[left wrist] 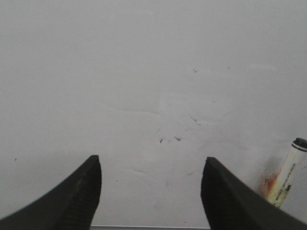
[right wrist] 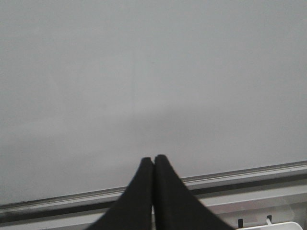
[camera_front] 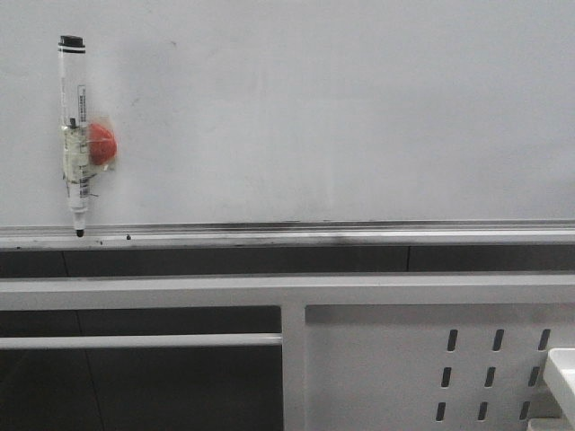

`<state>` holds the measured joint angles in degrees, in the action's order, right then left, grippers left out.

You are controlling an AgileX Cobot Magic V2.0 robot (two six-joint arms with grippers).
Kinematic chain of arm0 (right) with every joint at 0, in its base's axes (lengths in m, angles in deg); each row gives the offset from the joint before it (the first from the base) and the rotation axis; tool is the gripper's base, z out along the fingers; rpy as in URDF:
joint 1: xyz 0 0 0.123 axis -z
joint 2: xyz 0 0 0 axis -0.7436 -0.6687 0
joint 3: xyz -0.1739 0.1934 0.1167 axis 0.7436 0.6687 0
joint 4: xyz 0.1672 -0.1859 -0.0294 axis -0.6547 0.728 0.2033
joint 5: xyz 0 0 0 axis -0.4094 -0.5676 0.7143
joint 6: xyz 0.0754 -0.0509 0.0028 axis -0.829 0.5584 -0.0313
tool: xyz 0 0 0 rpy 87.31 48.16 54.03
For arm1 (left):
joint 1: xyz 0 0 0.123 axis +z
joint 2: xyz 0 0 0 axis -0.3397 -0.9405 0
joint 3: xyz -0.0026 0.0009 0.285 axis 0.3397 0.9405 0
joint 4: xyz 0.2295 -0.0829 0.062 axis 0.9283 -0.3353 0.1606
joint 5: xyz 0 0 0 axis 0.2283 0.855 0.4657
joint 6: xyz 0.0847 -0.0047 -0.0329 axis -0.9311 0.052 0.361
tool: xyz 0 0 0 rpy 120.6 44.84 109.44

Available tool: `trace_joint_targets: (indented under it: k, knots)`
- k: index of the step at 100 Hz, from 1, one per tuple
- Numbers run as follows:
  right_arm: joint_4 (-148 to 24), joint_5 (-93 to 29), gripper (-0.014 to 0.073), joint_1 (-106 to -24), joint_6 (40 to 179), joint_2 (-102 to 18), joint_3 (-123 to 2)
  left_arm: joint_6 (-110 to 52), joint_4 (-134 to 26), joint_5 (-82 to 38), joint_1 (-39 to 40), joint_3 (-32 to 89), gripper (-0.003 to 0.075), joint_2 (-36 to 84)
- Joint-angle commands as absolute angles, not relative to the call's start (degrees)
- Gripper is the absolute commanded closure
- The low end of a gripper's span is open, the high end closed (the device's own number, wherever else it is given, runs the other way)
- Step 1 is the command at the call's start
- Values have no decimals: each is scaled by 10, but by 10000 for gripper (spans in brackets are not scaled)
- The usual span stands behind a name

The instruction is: Write number 1 on whiteboard

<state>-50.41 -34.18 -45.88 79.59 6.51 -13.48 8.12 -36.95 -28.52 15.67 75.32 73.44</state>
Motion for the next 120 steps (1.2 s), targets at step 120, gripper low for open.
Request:
trace_joint_targets:
  k: [120]
  knots:
    - [-504, -311, 664, -515, 797, 55, -158, 118, -395, -840, -182, 831, 300, 222]
